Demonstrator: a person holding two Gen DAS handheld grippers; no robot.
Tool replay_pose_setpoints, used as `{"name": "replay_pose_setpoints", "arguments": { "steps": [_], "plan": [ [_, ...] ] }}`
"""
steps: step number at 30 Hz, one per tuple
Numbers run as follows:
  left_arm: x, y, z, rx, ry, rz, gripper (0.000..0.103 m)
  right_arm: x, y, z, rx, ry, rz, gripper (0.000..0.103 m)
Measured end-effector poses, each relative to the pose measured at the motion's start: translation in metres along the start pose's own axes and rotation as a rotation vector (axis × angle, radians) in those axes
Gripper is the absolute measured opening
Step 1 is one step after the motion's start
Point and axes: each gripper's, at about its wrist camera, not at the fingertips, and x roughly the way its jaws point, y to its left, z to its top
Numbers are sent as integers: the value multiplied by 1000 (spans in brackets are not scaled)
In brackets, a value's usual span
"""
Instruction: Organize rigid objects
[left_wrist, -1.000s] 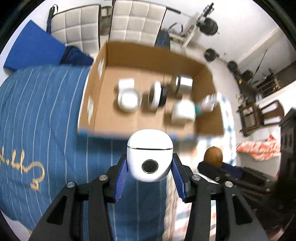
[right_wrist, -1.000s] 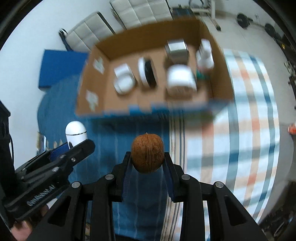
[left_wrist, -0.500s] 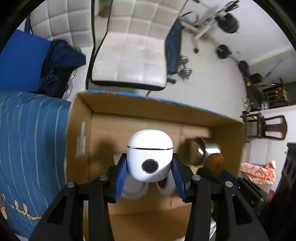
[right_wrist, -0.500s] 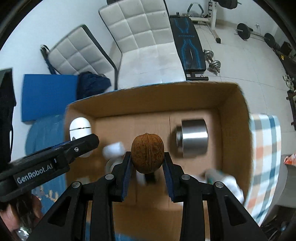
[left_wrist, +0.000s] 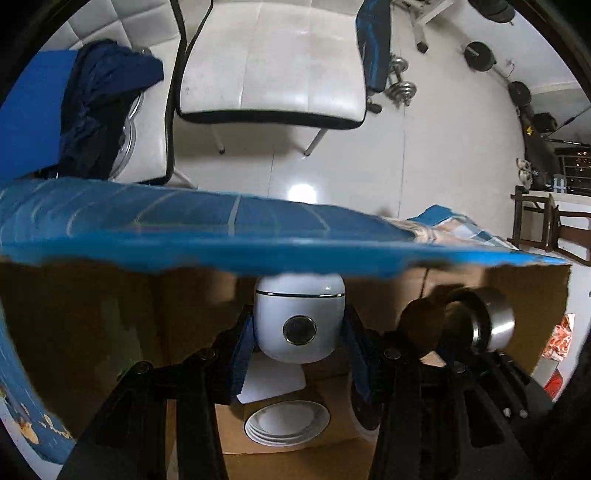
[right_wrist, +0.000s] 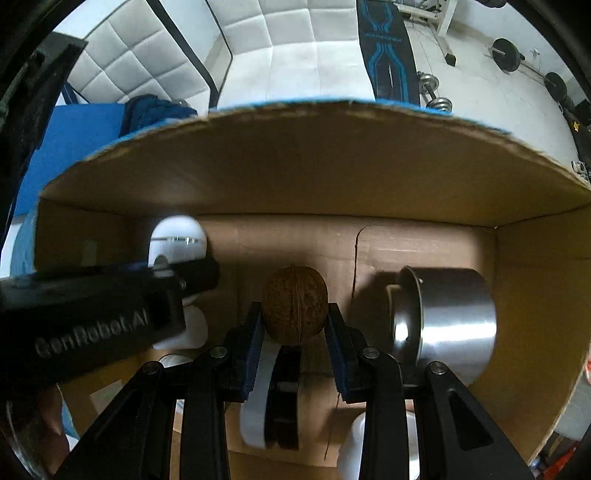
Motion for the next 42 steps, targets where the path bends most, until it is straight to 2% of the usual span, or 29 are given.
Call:
{"name": "replay_pose_setpoints", "arguments": {
  "steps": [4, 9, 12, 15, 18, 21, 24, 26, 28, 29, 31, 37, 42],
  "plan": [
    [12, 3, 3, -19, 21, 3, 44, 4, 6, 7, -38, 12, -36, 35],
    [8, 2, 3, -31, 39, 21, 44, 5, 7, 11, -34, 30, -44, 36],
    [1, 0, -1, -26, 30, 41, 44, 1, 2, 12, -20, 36, -47, 38],
    [-12, -2, -8, -28, 8, 43, 44, -10, 0, 6, -19, 24, -62, 46],
    [-24, -5, -16, -20, -15, 48, 45, -26, 1, 0, -22, 10, -69, 47],
    [-41, -10, -29, 1, -58, 59, 55, -43, 1, -7, -25, -11, -82, 53],
    [-61, -13, -48, 16, -120, 73, 55, -60, -1, -18, -24, -29, -88, 59],
    [-74, -12, -61, 16, -170, 81, 60, -73, -3, -30, -23, -44, -99, 60],
    [-87, -11, -78, 17, -223, 73, 78, -84, -7, -42, -17, -53, -109, 66],
    [-93, -11, -87, 17, -252, 73, 83, -89, -9, -49, -15, -60, -117, 68],
    [-103, -12, -103, 24, -298, 93, 96, -99, -11, -65, -12, -76, -125, 79],
    [-133, -24, -161, 65, -465, 167, 101, -115, -13, -111, -9, -103, -127, 103],
    [-148, -30, -204, 80, -536, 180, 103, -133, -17, -148, 8, -141, -125, 103]
  ]
}}
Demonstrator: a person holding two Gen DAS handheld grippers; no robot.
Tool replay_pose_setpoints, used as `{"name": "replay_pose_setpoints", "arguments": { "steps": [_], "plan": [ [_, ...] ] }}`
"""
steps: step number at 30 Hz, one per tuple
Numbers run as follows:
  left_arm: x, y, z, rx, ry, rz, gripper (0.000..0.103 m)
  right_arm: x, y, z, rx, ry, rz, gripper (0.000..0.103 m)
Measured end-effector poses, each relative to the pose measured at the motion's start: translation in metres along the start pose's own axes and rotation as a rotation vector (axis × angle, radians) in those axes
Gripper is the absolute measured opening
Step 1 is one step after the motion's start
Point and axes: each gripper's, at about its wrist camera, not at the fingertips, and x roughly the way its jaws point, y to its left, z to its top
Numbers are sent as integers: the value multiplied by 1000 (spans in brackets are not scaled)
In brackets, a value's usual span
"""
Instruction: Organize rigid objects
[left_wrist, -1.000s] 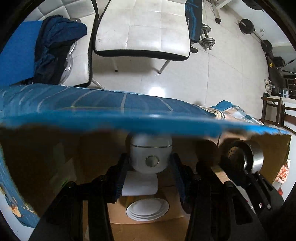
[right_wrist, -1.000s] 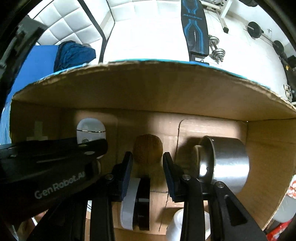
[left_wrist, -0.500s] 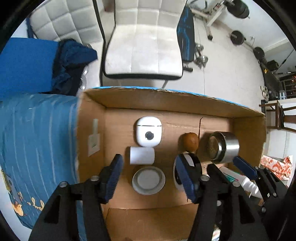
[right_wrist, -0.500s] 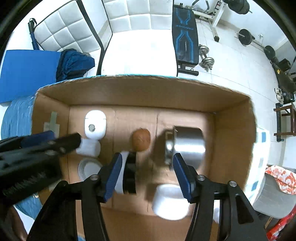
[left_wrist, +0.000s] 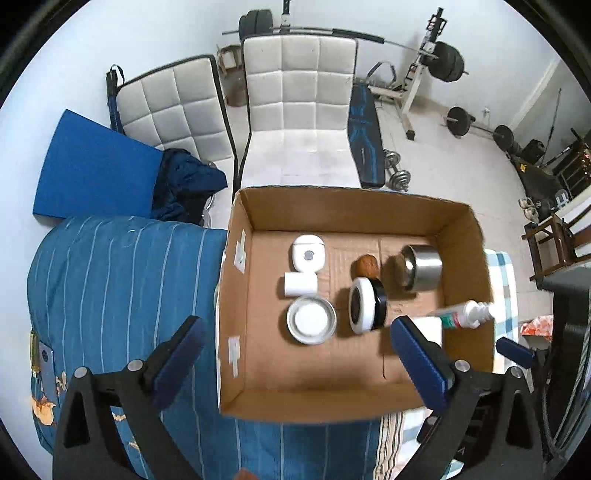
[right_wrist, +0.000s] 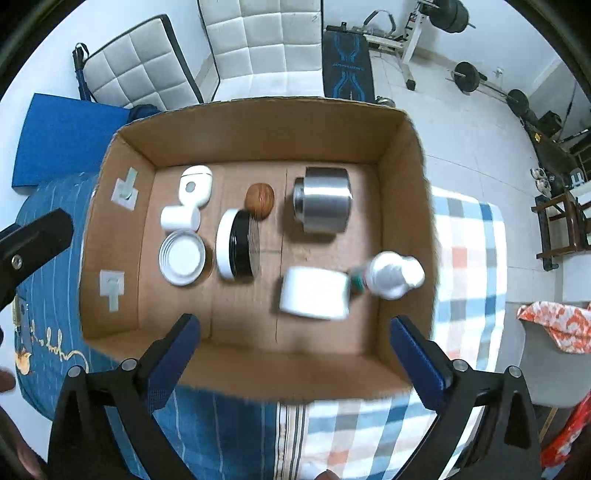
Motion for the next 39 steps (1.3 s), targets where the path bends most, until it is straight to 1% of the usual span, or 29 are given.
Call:
{"name": "replay_pose_setpoints", "arguments": {
  "steps": [4, 10, 15, 18, 21, 27, 31, 35, 39],
  "plan": [
    [-20, 0, -22, -20, -26, -19, 103, -28, -6, -26, 12, -47, 8, 103],
    [-54, -5, -48, -34, -83, -22, 102, -68, -10, -52, 8, -111, 10, 103],
    [-102, -10, -74, -32, -160, -19, 102, -108, -14, -75, 16, -162, 42, 103],
    [-132, -10, -90, -32, -206, -28, 102, -142, -19, -97, 25, -221, 52, 103],
    [-164, -13, -108, -16, -242, -28, 103, -171, -25, -118, 38, -258, 54, 103],
    [-205, -18, -132, 19, -277, -32, 103, -224, -32, -165, 47, -304, 83, 103],
    [-228, -20, -149, 32, -297, -55, 103, -252, -30, -190, 39, -333, 96, 103],
    [-248, -21, -160, 48, -318, -64, 103, -274, -25, -210, 19, -362, 79, 103],
    [-266, -19, -169, 41, -342, -72, 103, -287, -20, -222, -4, -387, 58, 103]
  ]
}}
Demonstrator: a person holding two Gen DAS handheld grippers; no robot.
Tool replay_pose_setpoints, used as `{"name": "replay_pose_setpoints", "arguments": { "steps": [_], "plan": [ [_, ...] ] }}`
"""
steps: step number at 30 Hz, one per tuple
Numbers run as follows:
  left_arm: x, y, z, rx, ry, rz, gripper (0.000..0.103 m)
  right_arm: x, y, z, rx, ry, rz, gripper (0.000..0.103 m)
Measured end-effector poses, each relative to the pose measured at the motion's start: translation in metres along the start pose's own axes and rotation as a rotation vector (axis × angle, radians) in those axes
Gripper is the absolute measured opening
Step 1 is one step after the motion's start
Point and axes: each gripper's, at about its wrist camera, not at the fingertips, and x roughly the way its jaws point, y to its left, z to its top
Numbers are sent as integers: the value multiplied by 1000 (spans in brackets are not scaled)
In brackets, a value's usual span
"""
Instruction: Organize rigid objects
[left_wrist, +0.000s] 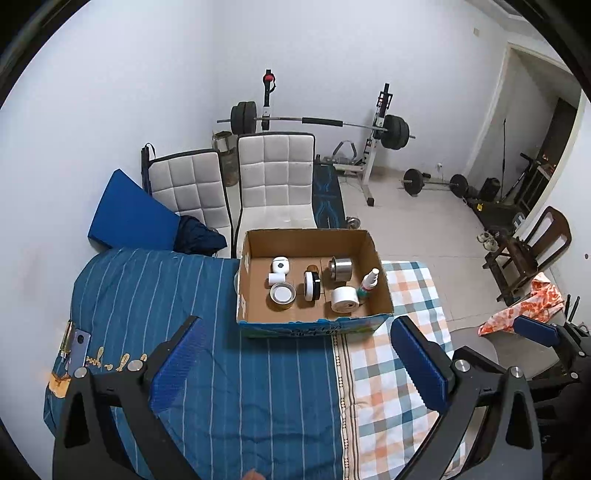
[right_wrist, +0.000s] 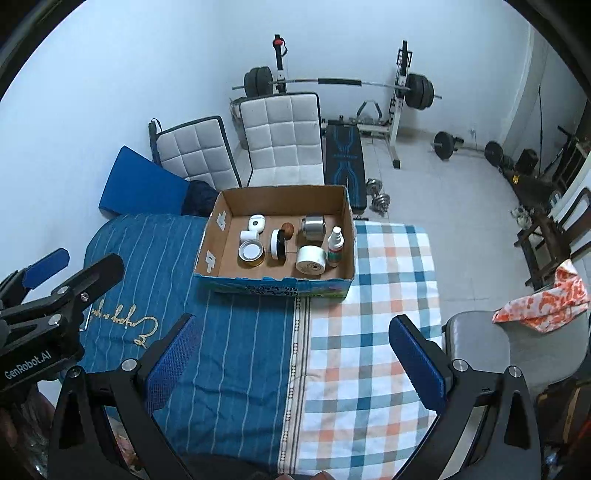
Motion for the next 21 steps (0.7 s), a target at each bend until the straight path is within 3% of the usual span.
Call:
{"name": "replay_pose_setpoints", "arguments": {
  "steps": [9, 21],
  "plan": [
    [-29, 6, -3, -11, -48, 12, 103, -26, 2, -4, -9, -31, -13, 103],
    [-17, 12, 2, -30, -78, 53, 103, -21, -2, 7, 19, -55, -53, 103]
  ]
}}
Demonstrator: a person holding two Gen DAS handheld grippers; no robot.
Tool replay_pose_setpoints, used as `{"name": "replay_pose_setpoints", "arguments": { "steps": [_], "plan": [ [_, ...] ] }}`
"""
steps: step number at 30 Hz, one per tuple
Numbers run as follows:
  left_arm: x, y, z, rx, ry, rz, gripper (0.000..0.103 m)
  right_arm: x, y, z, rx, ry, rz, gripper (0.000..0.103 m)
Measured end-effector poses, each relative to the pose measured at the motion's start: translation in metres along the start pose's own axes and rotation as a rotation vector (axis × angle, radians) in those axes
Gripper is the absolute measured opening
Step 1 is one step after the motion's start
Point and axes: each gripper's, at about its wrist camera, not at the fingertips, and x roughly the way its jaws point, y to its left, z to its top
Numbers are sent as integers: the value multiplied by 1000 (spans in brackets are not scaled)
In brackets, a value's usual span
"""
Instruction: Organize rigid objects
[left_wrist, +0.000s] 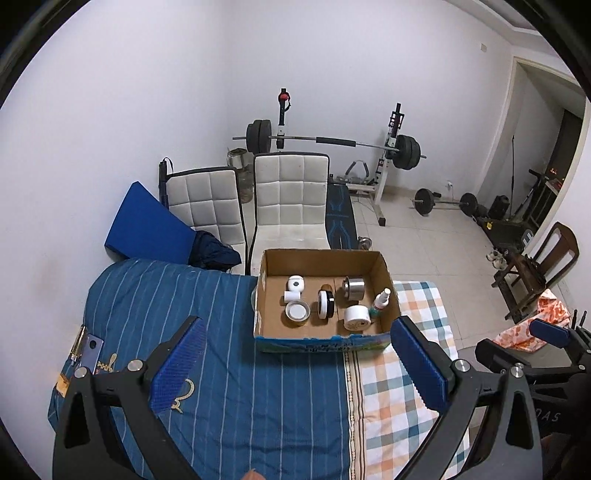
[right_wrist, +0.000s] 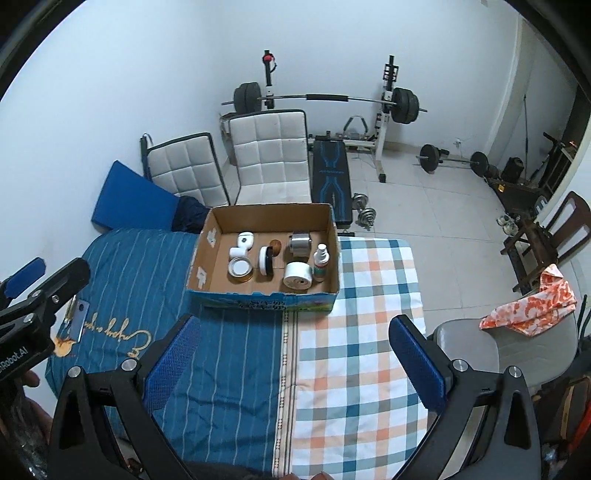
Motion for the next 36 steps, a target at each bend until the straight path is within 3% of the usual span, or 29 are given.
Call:
{"name": "replay_pose_setpoints", "arguments": {
  "steps": [12, 36],
  "plan": [
    [28, 2, 1, -9, 34, 27, 103, 23, -14, 13, 51, 14, -29, 103],
    [30, -1, -3, -1, 41, 37, 103, 14, -14, 18, 47, -13, -52, 103]
  ]
}}
